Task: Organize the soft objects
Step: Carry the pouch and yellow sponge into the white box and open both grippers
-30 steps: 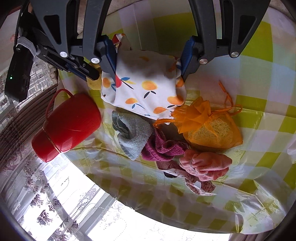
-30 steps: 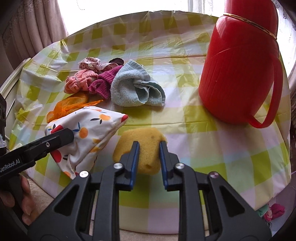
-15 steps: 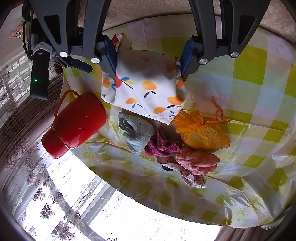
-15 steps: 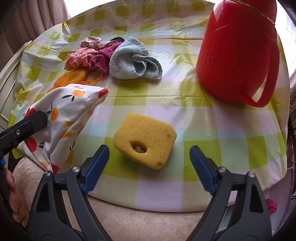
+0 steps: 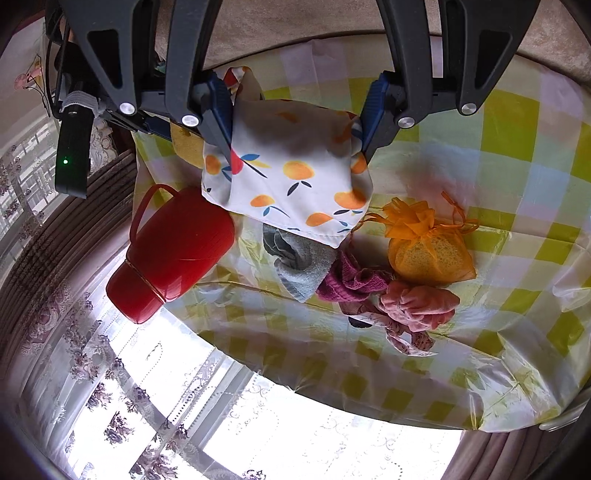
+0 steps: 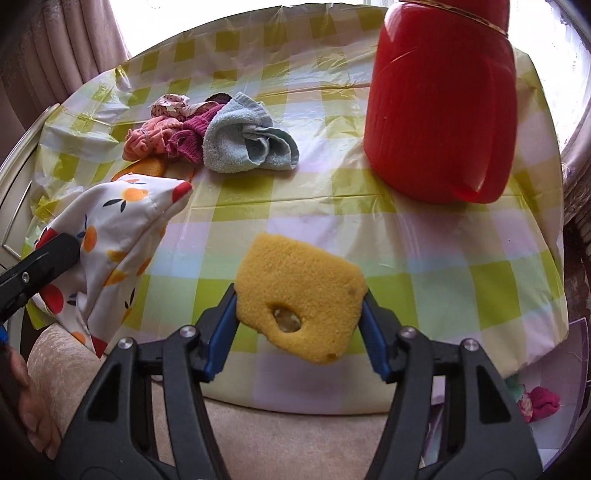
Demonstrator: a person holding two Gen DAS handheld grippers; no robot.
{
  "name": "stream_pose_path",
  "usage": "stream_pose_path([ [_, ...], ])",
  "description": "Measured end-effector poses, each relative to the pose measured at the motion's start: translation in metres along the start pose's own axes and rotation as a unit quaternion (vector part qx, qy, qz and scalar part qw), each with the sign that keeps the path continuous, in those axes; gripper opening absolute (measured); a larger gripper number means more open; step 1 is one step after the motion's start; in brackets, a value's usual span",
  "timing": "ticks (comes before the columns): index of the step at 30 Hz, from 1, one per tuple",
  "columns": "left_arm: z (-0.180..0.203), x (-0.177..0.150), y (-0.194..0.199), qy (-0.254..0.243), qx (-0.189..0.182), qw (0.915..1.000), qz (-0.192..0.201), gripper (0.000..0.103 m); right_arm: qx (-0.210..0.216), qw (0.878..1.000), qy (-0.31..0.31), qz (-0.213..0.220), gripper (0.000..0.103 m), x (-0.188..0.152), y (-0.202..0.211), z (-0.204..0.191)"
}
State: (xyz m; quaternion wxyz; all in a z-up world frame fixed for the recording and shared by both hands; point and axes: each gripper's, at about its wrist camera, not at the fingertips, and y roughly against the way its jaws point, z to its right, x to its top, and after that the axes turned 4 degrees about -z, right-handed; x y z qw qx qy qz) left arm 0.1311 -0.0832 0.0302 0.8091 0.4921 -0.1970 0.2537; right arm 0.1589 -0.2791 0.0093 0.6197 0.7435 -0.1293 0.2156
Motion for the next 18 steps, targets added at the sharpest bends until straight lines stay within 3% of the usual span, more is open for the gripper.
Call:
stream_pose_path([
  [6, 0.060, -0.003, -0.012, -0.061, -0.039, 0.9973, -0.014, 0.059, -0.023, 0.997, -0.058, 0.037, 0.064, -0.033, 0.050, 0.065],
  [10, 0.114, -0.010, -0.028, -0.119, -0.070, 0.9898, -0.034, 0.059, -0.055, 0.993, -0.098, 0.045, 0.063, -0.064, 0.079, 0.114],
  [13, 0.162, -0.021, -0.039, -0.175, -0.097, 0.9786, -0.047, 0.059, -0.083, 0.986, -0.134, 0.046, 0.063, -0.086, 0.098, 0.151],
  [18, 0.241, -0.045, -0.062, -0.266, -0.133, 0.9523, -0.071, 0.059, -0.135, 0.971, -0.195, 0.037, 0.063, -0.125, 0.127, 0.216],
])
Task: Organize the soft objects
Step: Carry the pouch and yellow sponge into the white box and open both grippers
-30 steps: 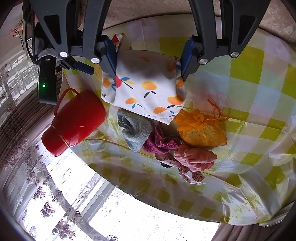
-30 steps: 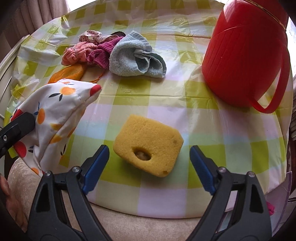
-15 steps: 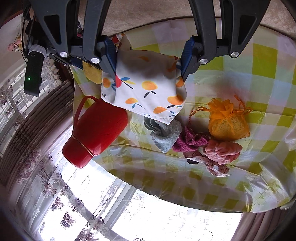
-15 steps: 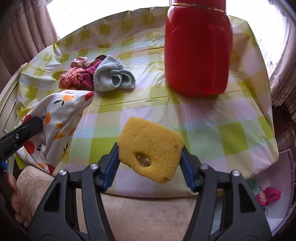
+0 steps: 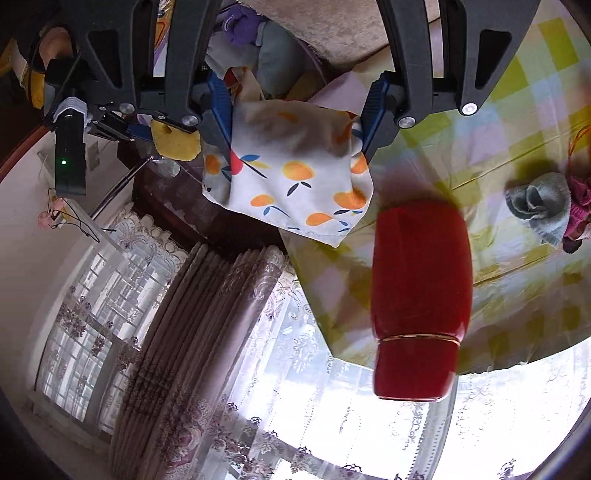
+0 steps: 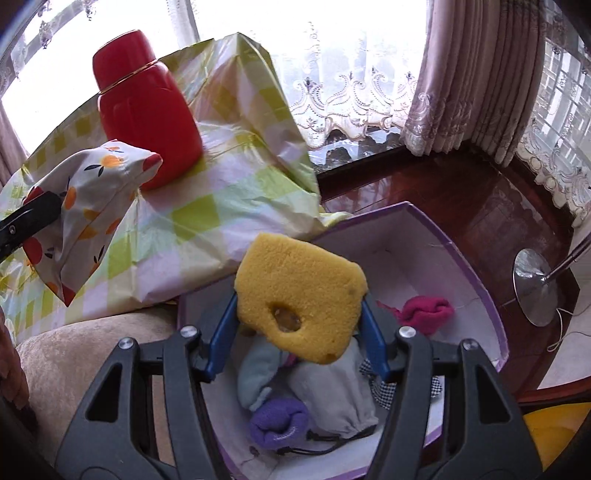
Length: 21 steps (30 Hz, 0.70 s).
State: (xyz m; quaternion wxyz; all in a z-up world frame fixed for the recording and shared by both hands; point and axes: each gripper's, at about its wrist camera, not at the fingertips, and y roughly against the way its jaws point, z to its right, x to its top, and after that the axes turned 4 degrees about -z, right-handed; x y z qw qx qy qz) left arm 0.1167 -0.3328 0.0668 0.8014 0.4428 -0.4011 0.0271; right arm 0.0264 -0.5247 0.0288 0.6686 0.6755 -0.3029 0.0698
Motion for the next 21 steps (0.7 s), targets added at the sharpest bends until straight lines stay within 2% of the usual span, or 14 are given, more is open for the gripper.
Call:
stream_pose_path([
  [6, 0.070, 0.019, -0.043, -0.085, -0.027, 0.9958, -0.019, 0.060, -0.053, 0.996, -0.074, -0.013, 0.063, -0.018, 0.003, 0.080],
  [12, 0.120, 0.036, -0.077, -0.139, -0.044, 0.9892, -0.015, 0.064, -0.068, 0.991, -0.115, -0.016, 0.063, -0.030, 0.009, 0.120],
  [13, 0.128, 0.037, -0.084, -0.149, -0.046, 0.9877, -0.010, 0.071, -0.070, 0.990, -0.118, -0.014, 0.063, -0.031, 0.010, 0.123],
  [14, 0.134, 0.038, -0.094, -0.160, -0.047, 0.9860, -0.008, 0.088, -0.071, 0.990, -0.121, -0.013, 0.063, -0.031, 0.010, 0.125],
  [15, 0.138, 0.038, -0.108, -0.167, -0.040, 0.9850, -0.018, 0.094, -0.073, 0.990, -0.123, -0.012, 0.063, -0.031, 0.010, 0.128],
  [18, 0.136, 0.034, -0.145, -0.170, 0.003, 0.9837, -0.060, 0.095, -0.077, 0.988, -0.131, -0.014, 0.063, -0.032, 0.009, 0.134],
  [21, 0.124, 0.028, -0.144, -0.161, 0.009, 0.9848, -0.064, 0.095, -0.078, 0.988, -0.135, -0.017, 0.063, -0.035, 0.007, 0.139],
])
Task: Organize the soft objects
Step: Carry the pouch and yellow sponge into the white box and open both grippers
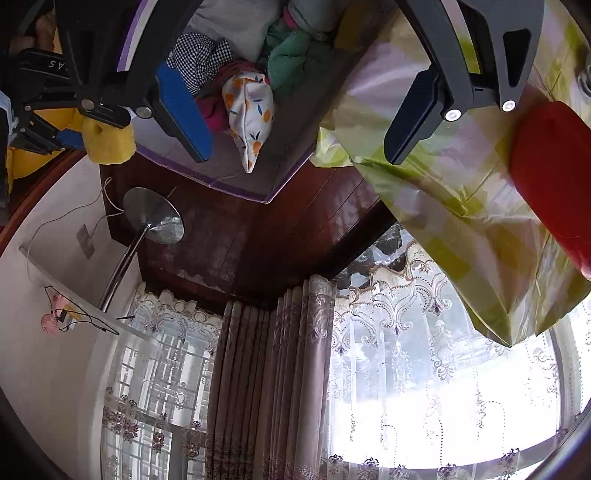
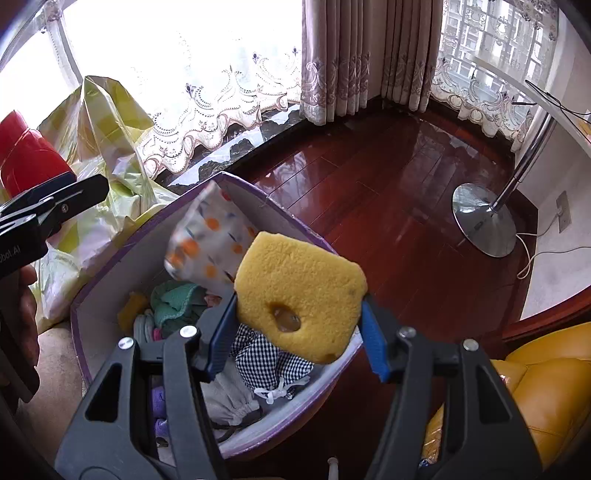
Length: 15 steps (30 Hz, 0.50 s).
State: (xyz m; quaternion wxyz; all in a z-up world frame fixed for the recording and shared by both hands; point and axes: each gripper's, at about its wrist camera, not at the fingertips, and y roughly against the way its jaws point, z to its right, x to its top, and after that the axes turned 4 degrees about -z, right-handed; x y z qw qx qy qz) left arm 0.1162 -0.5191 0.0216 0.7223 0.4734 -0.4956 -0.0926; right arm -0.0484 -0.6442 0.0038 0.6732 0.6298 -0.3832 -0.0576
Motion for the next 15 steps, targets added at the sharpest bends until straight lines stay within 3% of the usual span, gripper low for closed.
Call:
stream_pose_path([
  [6, -0.024, -0.018, 0.038, 0.011, 0.026, 0.9993, 0.024, 0.095, -0.008, 1.000, -0.009, -0.006, 0.064, 0.000, -0.006, 0.008],
  [15, -0.082, -0.064, 0.104, 0.086, 0.048, 0.9930, 0.065, 0.095, -0.025, 0.999, -0.003, -0.024, 0.073, 0.002, -0.014, 0.007],
])
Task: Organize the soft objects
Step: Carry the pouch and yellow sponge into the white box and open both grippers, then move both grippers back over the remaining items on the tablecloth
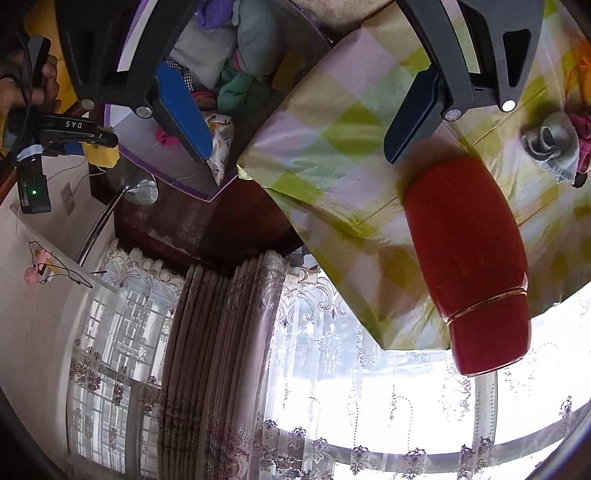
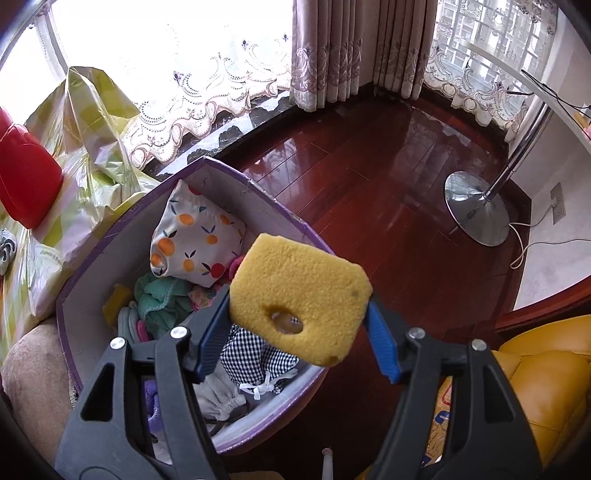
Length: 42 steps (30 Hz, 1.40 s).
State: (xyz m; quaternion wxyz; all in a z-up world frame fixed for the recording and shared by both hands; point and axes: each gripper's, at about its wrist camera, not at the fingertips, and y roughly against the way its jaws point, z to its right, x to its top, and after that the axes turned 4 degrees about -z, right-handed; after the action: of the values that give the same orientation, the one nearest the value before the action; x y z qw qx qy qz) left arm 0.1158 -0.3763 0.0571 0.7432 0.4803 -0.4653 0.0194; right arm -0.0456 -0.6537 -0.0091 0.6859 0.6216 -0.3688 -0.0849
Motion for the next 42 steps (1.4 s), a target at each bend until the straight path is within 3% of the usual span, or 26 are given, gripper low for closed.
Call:
stream_pose_path([
  [4, -0.037, -0.015, 0.027, 0.050, 0.014, 0.9985, 0.017, 0.095, -0.016, 1.000, 0.002, -0.002, 0.081, 0.002, 0.001, -0.003],
  [9, -0.078, -0.032, 0.059, 0.112, 0.030, 0.9925, 0.041, 0.095, -0.018, 1.000, 0.019, 0.003, 0.083, 0.005, 0.006, -0.015],
  [14, -0.111, -0.056, 0.088, 0.170, 0.039, 0.9830, 0.058, 0.095, 0.011, 0.999, 0.035, 0.019, 0.083, 0.008, 0.019, -0.038],
  [18, -0.135, -0.077, 0.108, 0.218, 0.051, 0.9722, 0.070, 0.095, 0.035, 0.996, 0.080, 0.030, 0.083, 0.002, 0.029, -0.083],
  [25, -0.174, -0.113, 0.139, 0.299, 0.087, 0.9466, 0.085, 0.095, 0.103, 0.979, 0.176, 0.026, 0.083, -0.023, 0.036, -0.180],
  [32, -0.216, -0.150, 0.165, 0.377, 0.129, 0.9123, 0.093, 0.091, 0.166, 0.955, 0.246, 0.027, 0.083, -0.051, 0.048, -0.266],
  [42, -0.268, -0.167, 0.175, 0.425, 0.188, 0.8809, 0.089, 0.091, 0.202, 0.926, 0.316, 0.048, 0.083, -0.065, 0.058, -0.355],
])
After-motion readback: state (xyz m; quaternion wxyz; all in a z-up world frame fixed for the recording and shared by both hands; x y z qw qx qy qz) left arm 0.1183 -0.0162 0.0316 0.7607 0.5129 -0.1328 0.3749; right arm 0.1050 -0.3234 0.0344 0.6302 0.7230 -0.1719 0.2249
